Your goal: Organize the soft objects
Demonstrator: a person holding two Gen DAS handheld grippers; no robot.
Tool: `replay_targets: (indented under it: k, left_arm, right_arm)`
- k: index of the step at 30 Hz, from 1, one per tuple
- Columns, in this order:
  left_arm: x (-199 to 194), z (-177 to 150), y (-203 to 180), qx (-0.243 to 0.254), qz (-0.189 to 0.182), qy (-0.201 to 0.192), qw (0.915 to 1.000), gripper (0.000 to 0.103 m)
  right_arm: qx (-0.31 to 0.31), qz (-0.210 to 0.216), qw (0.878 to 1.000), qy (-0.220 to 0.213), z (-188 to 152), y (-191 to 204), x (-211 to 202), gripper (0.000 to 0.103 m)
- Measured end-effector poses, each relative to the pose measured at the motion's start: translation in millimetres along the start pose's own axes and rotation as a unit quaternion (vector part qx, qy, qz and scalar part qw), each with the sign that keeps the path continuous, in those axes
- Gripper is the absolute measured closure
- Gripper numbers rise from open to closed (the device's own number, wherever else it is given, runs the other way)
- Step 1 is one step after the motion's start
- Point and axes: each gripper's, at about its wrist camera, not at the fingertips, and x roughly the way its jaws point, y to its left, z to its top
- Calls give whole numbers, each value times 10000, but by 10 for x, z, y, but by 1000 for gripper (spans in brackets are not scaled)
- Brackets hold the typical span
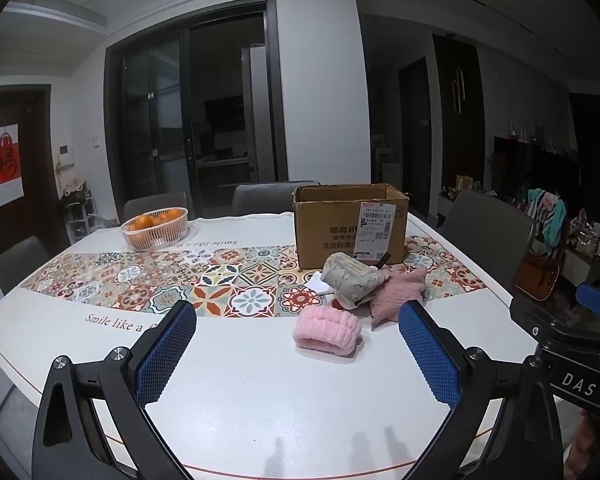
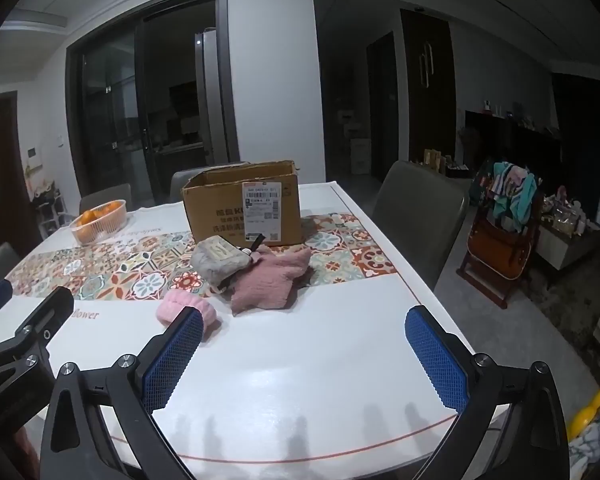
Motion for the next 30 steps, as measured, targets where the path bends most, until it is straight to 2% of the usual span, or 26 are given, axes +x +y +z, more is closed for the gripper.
replay_targets:
  k: [30]
  left_arm:
    - [-26,32,24,0,1,-36,10000,0]
  right_arm:
    - [-30,-4,10000,-37,23,25,-27,0]
